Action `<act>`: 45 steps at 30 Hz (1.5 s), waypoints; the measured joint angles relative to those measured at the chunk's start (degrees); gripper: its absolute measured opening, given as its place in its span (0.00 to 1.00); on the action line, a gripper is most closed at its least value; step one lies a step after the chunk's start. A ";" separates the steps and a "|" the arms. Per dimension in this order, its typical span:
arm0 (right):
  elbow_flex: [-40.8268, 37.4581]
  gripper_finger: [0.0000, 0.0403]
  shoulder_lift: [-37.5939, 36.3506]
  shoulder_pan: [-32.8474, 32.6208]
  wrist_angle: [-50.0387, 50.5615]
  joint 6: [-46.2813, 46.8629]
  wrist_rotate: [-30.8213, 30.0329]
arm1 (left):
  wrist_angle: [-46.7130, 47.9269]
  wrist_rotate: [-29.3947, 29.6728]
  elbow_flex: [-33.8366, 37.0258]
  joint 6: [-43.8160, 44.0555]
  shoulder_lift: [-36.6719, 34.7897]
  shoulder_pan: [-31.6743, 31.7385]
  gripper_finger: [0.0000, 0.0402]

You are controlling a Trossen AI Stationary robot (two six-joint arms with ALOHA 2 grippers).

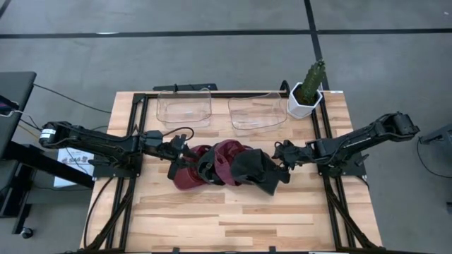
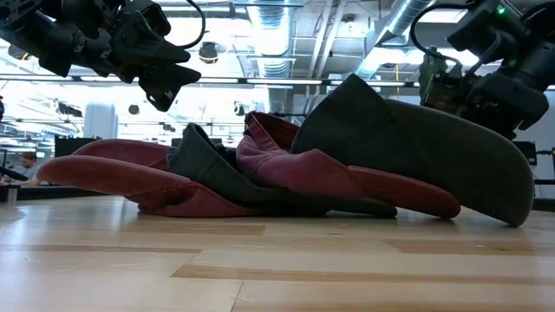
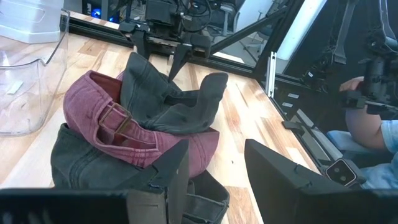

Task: Pick & Place hat
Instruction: Put the black cap into the left transparent bin

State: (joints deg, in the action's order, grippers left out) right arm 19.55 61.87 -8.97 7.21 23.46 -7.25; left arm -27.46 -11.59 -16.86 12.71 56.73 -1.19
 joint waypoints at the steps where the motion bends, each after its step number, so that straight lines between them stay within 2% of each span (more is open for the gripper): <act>1: 0.00 0.65 0.00 0.00 0.01 0.00 0.00 | 0.00 -0.01 0.00 0.00 0.00 0.00 0.38; 5: 0.00 0.53 0.00 0.00 0.10 -0.11 2.09 | 0.00 0.00 0.00 0.00 -0.01 0.00 0.38; 12: 0.01 0.09 -0.11 0.28 -0.14 -3.01 5.42 | 0.00 -0.01 0.00 0.00 0.00 0.00 0.38; 13: 0.08 0.05 -0.32 0.56 -0.42 -3.61 6.21 | 0.00 -0.01 0.00 -0.01 0.00 0.00 0.38; 18: 0.07 0.06 -1.45 1.31 0.03 -4.03 6.37 | 0.00 -0.01 0.00 -0.02 -0.02 0.00 0.38; 24: 0.07 0.02 -2.16 1.11 0.25 -4.53 6.23 | 0.00 -0.01 0.00 -0.02 -0.02 0.00 0.38; 35: 4.10 0.02 -2.73 -1.50 0.86 -11.72 5.17 | -0.02 -0.01 0.00 -0.02 -0.02 0.01 0.38; 40: 6.43 0.01 -2.73 -4.32 0.85 -14.92 -0.08 | -0.02 -0.01 0.00 -0.02 -0.02 0.00 0.38; 45: 9.32 0.03 -2.71 -6.86 0.47 -16.32 -8.70 | -0.02 -0.01 0.00 -0.02 -0.02 0.01 0.38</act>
State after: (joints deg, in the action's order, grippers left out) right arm 28.88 59.16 -15.83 7.68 7.14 -15.95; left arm -27.49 -11.60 -16.86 12.69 56.71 -1.19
